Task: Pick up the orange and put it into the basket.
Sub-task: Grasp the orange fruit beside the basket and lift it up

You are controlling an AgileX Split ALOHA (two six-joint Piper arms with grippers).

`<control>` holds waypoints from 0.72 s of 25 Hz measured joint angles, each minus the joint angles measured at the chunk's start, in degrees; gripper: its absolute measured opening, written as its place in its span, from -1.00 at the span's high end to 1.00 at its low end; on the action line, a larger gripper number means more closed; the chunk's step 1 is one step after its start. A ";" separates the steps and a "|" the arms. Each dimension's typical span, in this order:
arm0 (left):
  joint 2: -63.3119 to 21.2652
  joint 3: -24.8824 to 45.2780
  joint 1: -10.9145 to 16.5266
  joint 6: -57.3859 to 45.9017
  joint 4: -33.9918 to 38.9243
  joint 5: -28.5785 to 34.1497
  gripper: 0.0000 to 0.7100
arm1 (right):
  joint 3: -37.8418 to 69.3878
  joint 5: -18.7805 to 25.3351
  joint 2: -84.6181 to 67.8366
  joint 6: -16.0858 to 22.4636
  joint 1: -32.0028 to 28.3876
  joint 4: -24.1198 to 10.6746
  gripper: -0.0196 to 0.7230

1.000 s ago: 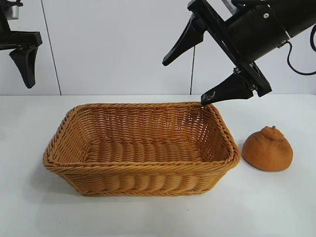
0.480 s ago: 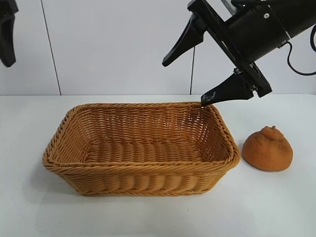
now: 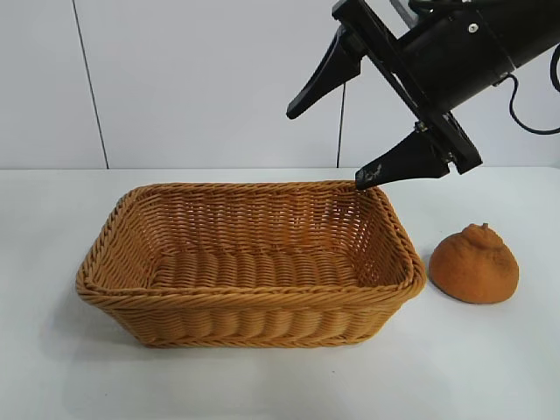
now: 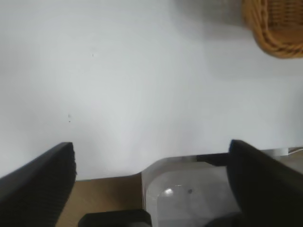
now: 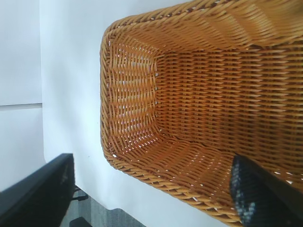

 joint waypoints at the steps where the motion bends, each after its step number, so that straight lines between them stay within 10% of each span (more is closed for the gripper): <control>1: -2.95 2.56 0.00 0.00 0.02 -0.61 -0.74 | 0.00 0.00 0.00 0.00 0.00 0.00 -0.69; 18: -40.33 18.42 0.00 0.02 2.00 -5.60 -0.74 | -1.20 3.05 0.00 0.00 0.00 -0.81 -0.69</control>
